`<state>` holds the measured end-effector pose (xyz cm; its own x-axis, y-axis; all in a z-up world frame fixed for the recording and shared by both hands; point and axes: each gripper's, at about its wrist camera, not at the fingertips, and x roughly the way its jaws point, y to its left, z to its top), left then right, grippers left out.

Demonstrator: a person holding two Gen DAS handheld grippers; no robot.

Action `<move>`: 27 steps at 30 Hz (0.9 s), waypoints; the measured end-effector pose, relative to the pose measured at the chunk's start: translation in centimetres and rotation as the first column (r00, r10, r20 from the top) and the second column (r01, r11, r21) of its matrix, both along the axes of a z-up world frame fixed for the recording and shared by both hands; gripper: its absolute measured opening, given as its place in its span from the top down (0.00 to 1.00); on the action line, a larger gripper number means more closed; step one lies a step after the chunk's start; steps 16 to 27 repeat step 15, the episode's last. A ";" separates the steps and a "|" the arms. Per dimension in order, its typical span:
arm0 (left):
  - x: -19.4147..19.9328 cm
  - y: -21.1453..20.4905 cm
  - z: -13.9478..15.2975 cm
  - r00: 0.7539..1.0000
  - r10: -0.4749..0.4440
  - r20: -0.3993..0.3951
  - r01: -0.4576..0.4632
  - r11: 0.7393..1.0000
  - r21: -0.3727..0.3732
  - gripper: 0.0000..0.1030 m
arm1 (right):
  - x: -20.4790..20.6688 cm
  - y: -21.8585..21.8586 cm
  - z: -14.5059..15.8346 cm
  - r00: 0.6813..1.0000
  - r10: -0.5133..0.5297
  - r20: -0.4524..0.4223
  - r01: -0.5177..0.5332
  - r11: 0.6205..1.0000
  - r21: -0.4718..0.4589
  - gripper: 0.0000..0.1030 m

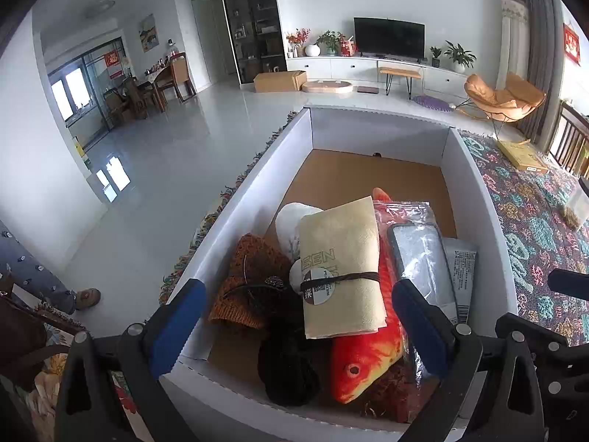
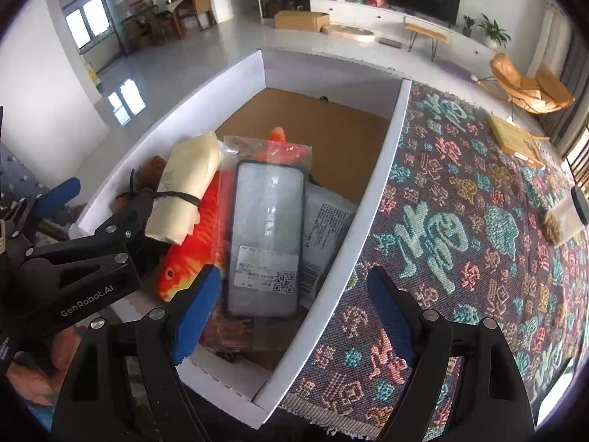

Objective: Organize soft objects

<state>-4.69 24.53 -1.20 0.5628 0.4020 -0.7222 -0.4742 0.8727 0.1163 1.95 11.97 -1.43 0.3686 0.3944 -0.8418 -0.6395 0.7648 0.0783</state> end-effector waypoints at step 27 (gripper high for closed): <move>-0.3 -1.3 0.0 0.998 -0.041 0.039 0.040 0.999 0.027 0.02 | -0.3 -0.3 -0.3 1.000 -0.004 0.001 0.004 1.000 0.019 0.18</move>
